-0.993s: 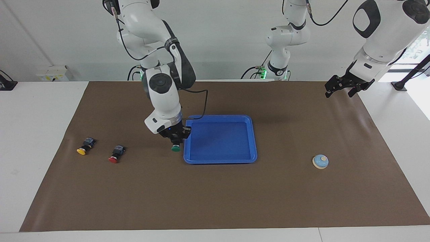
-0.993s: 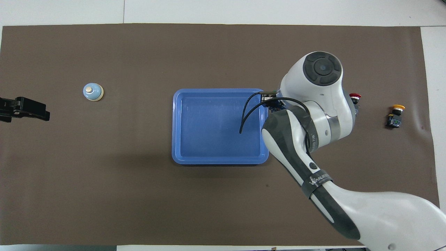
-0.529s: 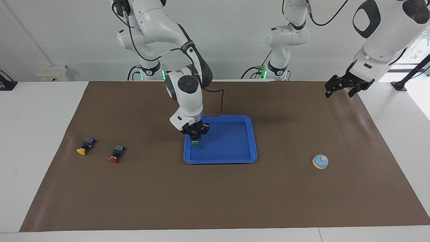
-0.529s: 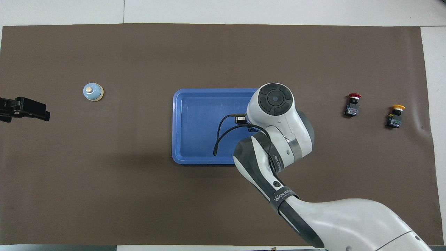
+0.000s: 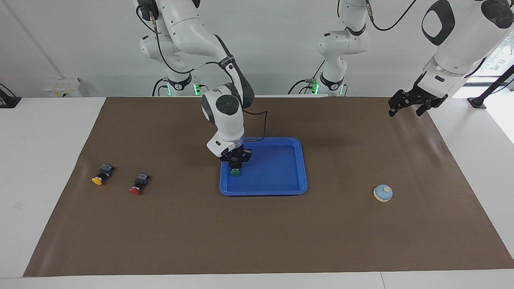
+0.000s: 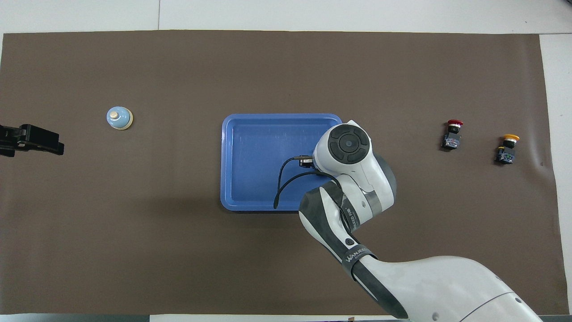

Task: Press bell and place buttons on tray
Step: 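Carry the green button into the blue tray and release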

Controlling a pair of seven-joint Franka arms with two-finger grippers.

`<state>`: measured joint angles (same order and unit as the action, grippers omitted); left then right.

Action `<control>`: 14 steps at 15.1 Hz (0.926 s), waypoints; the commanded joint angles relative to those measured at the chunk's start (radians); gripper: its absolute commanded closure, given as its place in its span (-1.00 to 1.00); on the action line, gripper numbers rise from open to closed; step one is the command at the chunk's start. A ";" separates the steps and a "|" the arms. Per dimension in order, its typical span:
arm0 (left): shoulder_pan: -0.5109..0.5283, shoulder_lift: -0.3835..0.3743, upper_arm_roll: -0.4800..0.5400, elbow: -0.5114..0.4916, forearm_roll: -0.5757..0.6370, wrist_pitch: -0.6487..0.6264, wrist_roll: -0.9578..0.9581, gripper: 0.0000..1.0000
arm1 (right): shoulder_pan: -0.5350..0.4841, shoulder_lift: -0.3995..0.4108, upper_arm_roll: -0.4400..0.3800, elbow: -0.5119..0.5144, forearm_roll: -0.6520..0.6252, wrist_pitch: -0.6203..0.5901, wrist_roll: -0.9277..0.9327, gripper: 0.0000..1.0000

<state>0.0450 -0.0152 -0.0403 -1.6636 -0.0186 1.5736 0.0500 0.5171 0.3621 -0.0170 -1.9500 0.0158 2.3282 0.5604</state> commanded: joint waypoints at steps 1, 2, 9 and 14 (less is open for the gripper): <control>0.003 -0.020 0.002 -0.019 -0.009 0.000 0.007 -1.00 | 0.020 -0.009 0.005 -0.020 0.010 0.017 0.094 -0.58; 0.003 -0.020 0.002 -0.019 -0.009 0.000 0.007 -1.00 | 0.024 -0.011 0.005 -0.012 0.010 0.014 0.120 -1.00; 0.003 -0.020 0.002 -0.019 -0.009 0.000 0.007 -1.00 | -0.061 -0.104 -0.004 0.109 0.000 -0.219 0.110 -1.00; 0.003 -0.020 0.002 -0.019 -0.009 0.000 0.007 -1.00 | -0.256 -0.143 -0.006 0.112 -0.033 -0.241 -0.086 -1.00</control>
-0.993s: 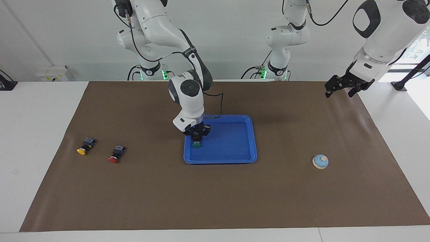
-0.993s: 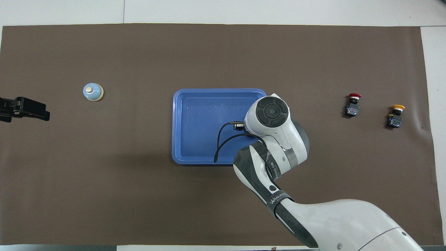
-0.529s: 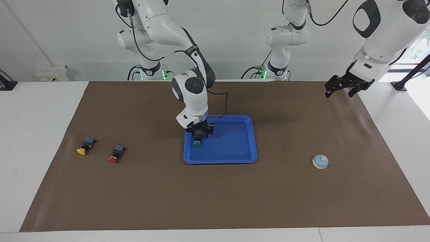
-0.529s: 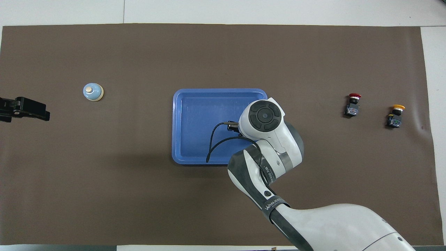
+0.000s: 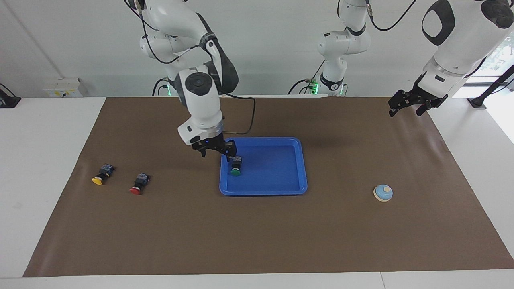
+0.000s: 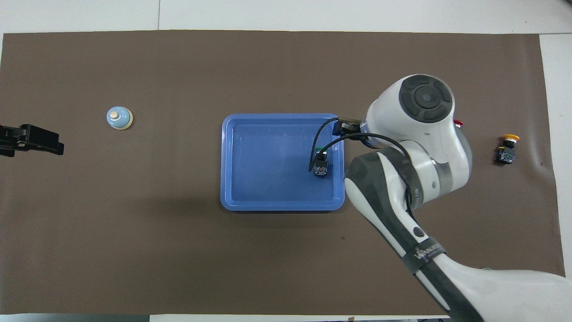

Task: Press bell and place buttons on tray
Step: 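Carry the green button into the blue tray and release, then move the right gripper back and grasp the red-capped button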

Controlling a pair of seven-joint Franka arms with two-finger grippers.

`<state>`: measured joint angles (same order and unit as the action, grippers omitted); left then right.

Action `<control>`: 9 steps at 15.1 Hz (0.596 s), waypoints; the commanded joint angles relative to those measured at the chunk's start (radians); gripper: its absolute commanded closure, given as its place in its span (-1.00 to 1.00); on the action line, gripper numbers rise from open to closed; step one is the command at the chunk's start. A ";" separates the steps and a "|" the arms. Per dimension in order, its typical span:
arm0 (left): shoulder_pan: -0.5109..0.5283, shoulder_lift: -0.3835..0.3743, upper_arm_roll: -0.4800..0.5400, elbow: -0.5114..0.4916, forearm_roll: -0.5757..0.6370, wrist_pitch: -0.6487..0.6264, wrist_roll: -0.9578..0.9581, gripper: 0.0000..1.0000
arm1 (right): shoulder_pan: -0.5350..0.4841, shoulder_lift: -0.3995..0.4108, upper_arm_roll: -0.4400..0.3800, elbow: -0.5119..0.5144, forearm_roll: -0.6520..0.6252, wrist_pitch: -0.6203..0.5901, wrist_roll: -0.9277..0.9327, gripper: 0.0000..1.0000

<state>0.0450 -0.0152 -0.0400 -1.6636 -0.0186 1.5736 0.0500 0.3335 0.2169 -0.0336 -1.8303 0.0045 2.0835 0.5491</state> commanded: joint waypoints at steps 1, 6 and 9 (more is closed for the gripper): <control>0.003 -0.020 0.002 -0.019 -0.009 0.000 0.007 -1.00 | -0.120 0.004 0.011 -0.009 -0.026 0.010 -0.124 -1.00; 0.003 -0.020 0.002 -0.019 -0.009 0.000 0.007 -1.00 | -0.275 0.009 0.011 -0.067 -0.043 0.079 -0.260 -1.00; 0.003 -0.020 0.002 -0.019 -0.009 0.000 0.007 -1.00 | -0.352 0.025 0.011 -0.112 -0.043 0.140 -0.336 -1.00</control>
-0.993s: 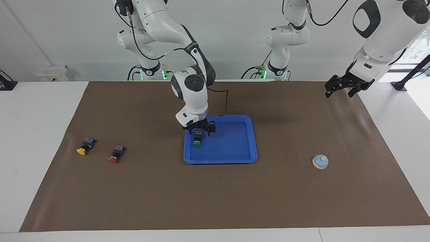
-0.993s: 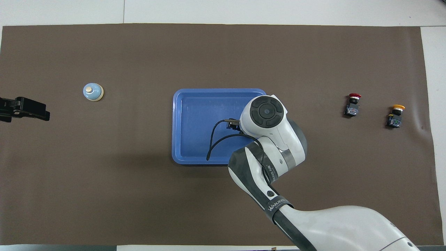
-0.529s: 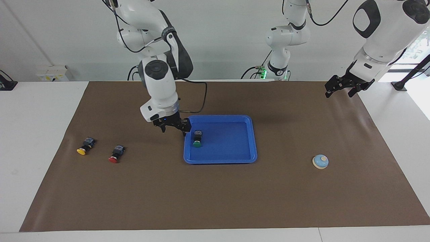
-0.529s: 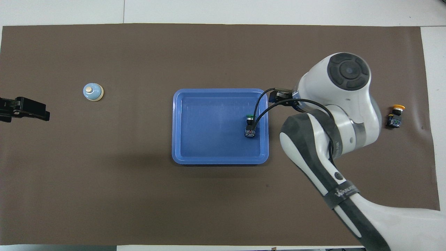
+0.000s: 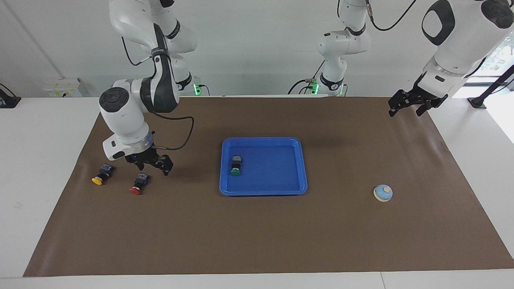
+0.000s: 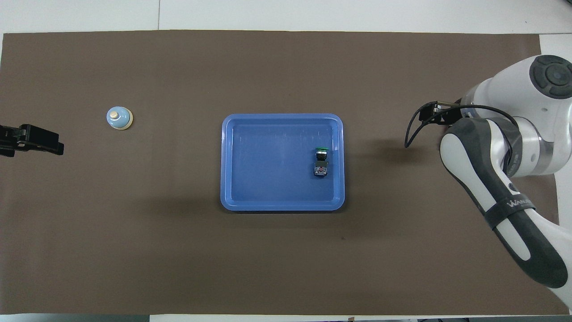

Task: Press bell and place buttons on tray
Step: 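Move the right gripper back and grasp the red-capped button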

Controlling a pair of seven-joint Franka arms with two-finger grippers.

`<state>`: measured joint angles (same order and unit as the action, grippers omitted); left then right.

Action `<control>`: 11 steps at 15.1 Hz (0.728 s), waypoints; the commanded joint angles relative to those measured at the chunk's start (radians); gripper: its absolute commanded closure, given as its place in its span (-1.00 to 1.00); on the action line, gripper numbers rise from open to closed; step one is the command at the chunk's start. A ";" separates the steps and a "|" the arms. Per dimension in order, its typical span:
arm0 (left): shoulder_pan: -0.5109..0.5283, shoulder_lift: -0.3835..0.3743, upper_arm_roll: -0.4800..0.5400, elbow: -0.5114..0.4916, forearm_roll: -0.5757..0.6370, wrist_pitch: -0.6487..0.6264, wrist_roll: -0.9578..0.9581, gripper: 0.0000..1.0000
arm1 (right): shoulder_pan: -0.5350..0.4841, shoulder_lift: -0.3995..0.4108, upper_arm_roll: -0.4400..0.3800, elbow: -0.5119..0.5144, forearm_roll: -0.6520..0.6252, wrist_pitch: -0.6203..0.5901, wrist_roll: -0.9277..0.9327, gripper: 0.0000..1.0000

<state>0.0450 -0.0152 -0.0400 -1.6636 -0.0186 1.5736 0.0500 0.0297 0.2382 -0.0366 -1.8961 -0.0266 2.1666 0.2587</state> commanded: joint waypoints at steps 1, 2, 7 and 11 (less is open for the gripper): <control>0.003 -0.020 0.002 -0.019 -0.009 0.000 0.007 -1.00 | -0.056 0.012 0.014 -0.060 -0.012 0.088 -0.052 -1.00; 0.003 -0.020 0.002 -0.019 -0.009 0.000 0.007 -1.00 | -0.057 0.027 0.014 -0.069 -0.012 0.119 -0.052 -1.00; 0.003 -0.020 0.002 -0.019 -0.009 0.000 0.007 -1.00 | -0.086 0.102 0.014 -0.081 -0.012 0.232 -0.052 -1.00; 0.003 -0.020 0.002 -0.019 -0.009 0.000 0.007 -1.00 | -0.094 0.107 0.014 -0.098 -0.012 0.254 -0.053 -0.72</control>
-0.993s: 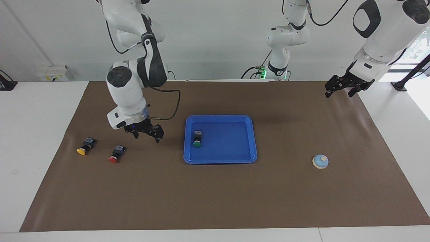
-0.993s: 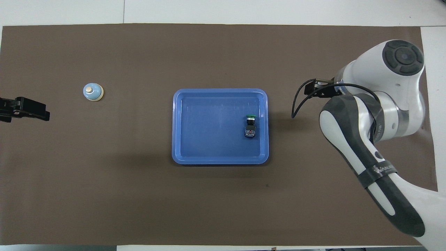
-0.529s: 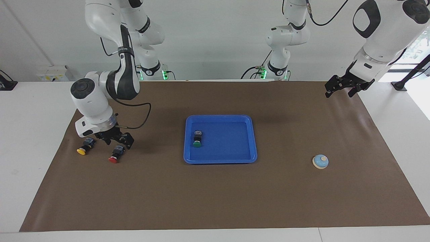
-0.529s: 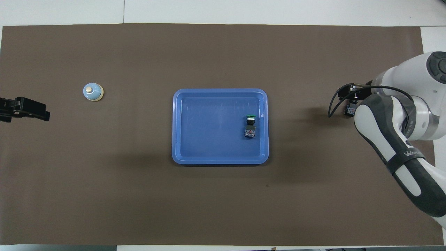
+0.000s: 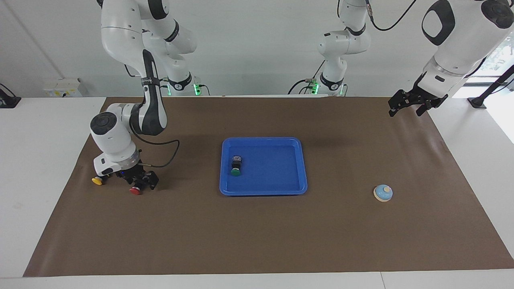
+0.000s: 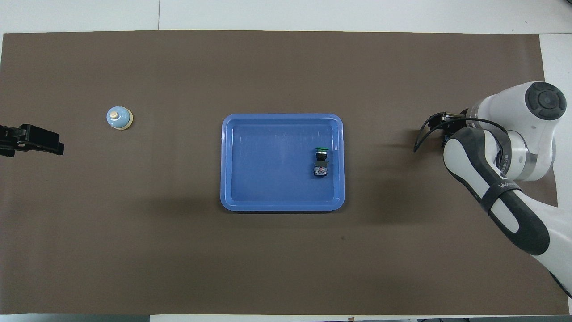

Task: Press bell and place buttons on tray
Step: 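Move the right gripper back and grasp the red-capped button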

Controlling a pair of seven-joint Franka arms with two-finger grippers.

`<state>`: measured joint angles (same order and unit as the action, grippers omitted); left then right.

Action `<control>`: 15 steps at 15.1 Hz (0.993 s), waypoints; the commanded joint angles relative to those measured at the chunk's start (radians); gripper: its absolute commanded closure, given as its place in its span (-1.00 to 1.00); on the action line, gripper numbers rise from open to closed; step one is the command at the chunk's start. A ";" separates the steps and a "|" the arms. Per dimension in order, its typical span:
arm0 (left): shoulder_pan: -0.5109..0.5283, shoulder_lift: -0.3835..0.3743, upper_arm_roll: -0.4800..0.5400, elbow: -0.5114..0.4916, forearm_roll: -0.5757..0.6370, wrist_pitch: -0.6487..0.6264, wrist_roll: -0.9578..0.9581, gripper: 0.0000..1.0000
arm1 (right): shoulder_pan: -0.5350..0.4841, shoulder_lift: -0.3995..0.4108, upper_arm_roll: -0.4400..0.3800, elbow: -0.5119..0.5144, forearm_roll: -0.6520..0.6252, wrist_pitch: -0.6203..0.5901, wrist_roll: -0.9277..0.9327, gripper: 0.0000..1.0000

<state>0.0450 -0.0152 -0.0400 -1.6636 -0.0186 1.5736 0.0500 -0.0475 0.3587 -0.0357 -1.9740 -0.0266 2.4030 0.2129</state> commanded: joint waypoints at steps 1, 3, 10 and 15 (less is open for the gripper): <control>0.003 -0.020 0.002 -0.019 -0.009 0.000 0.005 -1.00 | -0.017 -0.014 0.013 -0.023 -0.012 0.016 -0.006 -0.31; 0.003 -0.020 0.002 -0.019 -0.011 0.000 0.007 -1.00 | -0.015 -0.015 0.013 -0.028 -0.012 0.007 -0.007 0.84; 0.003 -0.020 0.002 -0.019 -0.009 0.000 0.007 -1.00 | 0.006 -0.033 0.026 0.071 -0.010 -0.164 -0.020 1.00; 0.003 -0.020 0.002 -0.019 -0.009 0.000 0.007 -1.00 | 0.079 -0.021 0.119 0.279 0.005 -0.369 0.046 1.00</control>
<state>0.0450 -0.0152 -0.0400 -1.6636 -0.0186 1.5736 0.0500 -0.0224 0.3226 0.0640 -1.7762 -0.0248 2.0968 0.2234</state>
